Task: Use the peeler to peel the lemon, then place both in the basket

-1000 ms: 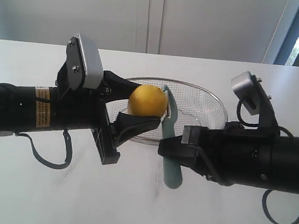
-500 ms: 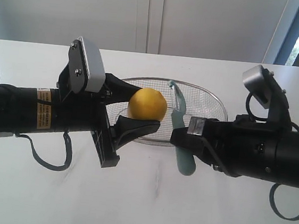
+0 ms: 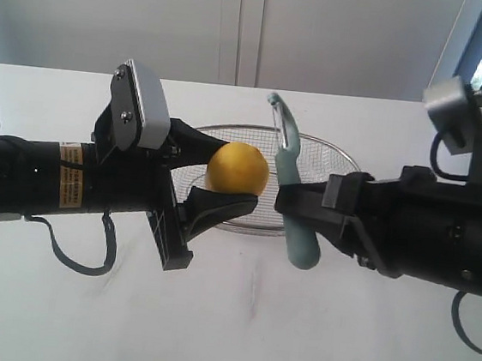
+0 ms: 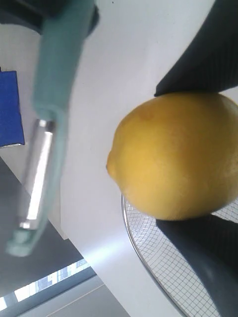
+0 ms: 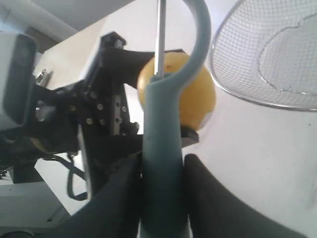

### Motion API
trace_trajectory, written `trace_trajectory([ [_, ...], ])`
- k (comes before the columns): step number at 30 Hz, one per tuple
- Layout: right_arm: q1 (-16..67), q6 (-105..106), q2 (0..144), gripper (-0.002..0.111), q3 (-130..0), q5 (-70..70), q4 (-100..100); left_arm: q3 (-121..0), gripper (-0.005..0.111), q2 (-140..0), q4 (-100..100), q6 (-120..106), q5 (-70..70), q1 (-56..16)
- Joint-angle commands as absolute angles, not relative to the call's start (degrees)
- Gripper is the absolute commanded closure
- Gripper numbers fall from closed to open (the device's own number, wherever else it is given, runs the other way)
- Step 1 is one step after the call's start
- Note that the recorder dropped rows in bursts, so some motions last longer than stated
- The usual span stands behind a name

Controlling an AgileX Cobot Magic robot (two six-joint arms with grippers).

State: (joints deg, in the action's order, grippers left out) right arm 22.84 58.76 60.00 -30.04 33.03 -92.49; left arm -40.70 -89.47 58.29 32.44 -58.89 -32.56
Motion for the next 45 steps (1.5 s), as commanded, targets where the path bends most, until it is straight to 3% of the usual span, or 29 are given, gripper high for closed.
trace_trajectory([
  [1, 22.9, 59.1, 53.5, 0.108, -30.3, 34.2, -92.7, -40.8, 0.107, -89.1, 58.4, 32.9, -59.9, -32.7],
  [8, 22.9, 57.0, 44.2, 0.108, -30.1, 30.7, -81.5, -40.8, 0.107, -89.1, 58.4, 32.9, -59.9, -32.7],
  [15, 22.9, 33.0, 41.2, 0.108, -27.9, 23.4, -58.5, -40.8, 0.107, -89.1, 59.1, 32.9, -59.9, -32.7],
  [31, 22.9, 29.7, 54.9, 0.108, -21.6, 15.3, -55.9, -40.8, 0.107, -89.1, 59.1, 32.9, -61.3, -32.7],
  [39, 22.9, 51.9, 63.0, 0.108, -22.6, 19.4, -78.0, -40.8, 0.107, -89.1, 59.1, 32.9, -61.3, -32.7],
  [45, 22.9, 75.0, 69.7, 0.108, -23.9, 30.1, -99.9, -40.8, 0.107, -89.1, 59.1, 32.9, -61.3, -32.7],
])
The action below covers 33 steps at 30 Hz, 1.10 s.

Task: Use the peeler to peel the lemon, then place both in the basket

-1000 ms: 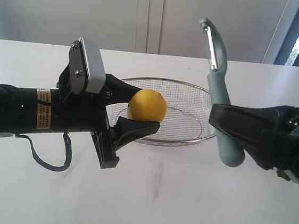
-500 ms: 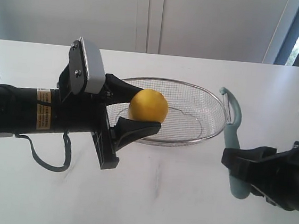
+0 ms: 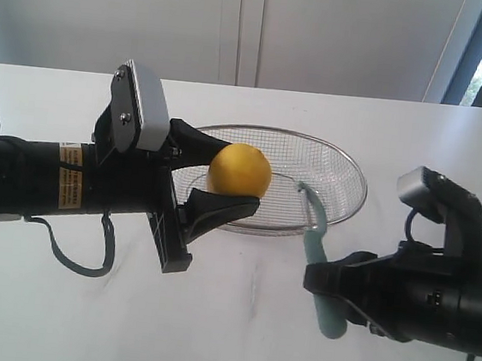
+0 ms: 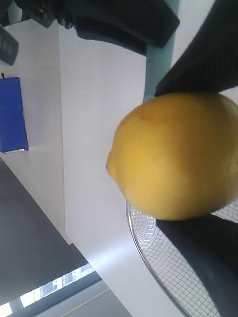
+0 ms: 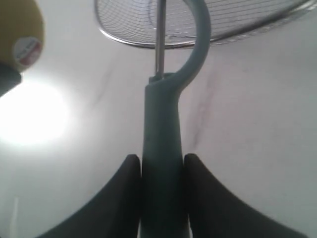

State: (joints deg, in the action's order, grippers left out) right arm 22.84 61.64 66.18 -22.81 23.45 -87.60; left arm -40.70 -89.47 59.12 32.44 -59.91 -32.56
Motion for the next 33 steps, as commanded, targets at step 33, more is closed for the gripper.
trace_trajectory([
  [33, 22.9, 74.7, 74.7, 0.108, -26.9, 35.2, -99.9, -40.8, 0.107, -89.1, 59.1, 32.9, -60.0, -32.7],
])
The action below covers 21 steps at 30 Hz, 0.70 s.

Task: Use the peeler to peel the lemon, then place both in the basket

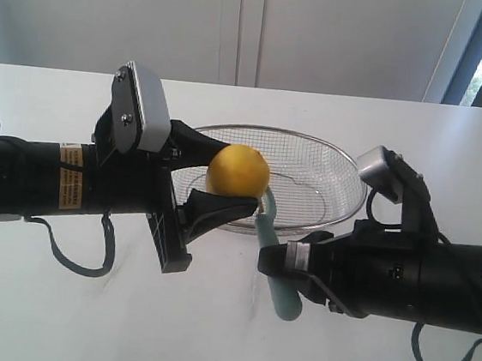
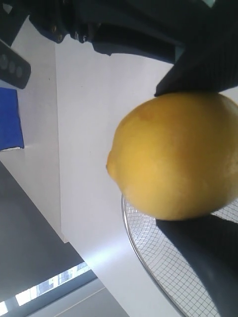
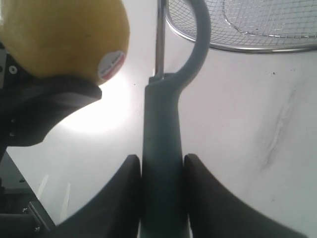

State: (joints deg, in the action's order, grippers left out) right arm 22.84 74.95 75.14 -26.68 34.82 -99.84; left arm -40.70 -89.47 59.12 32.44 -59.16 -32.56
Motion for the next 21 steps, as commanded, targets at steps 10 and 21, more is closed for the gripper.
trace_trajectory([
  [10, 22.9, 73.3, 69.4, 0.108, -26.9, 33.6, -99.9, -40.8, 0.107, -89.1, 59.1, 32.9, -60.0, -32.7],
  [21, 22.9, 72.7, 64.8, 0.108, -26.9, 29.4, -99.9, -40.8, 0.107, -89.1, 59.1, 32.9, -60.2, -32.7],
])
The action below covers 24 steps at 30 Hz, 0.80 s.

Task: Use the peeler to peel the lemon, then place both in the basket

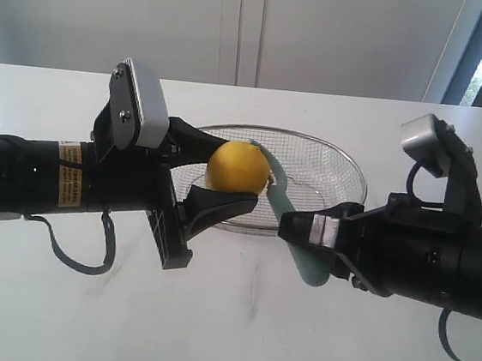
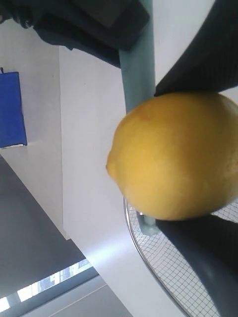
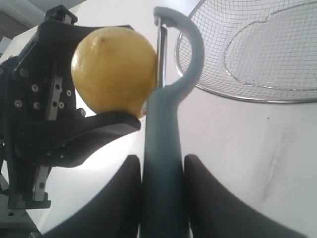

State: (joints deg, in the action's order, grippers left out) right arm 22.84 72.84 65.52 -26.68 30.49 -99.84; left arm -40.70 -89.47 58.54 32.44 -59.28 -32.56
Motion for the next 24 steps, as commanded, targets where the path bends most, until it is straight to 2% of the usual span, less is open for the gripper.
trace_trajectory([
  [1, 22.9, 72.6, 64.8, 0.108, -26.9, 28.4, -99.9, -40.8, 0.107, -89.1, 59.1, 32.9, -60.5, -32.7],
  [24, 22.9, 71.7, 64.6, 0.108, -29.5, 31.1, -99.9, -40.8, 0.107, -89.1, 59.1, 32.9, -61.6, -32.7],
])
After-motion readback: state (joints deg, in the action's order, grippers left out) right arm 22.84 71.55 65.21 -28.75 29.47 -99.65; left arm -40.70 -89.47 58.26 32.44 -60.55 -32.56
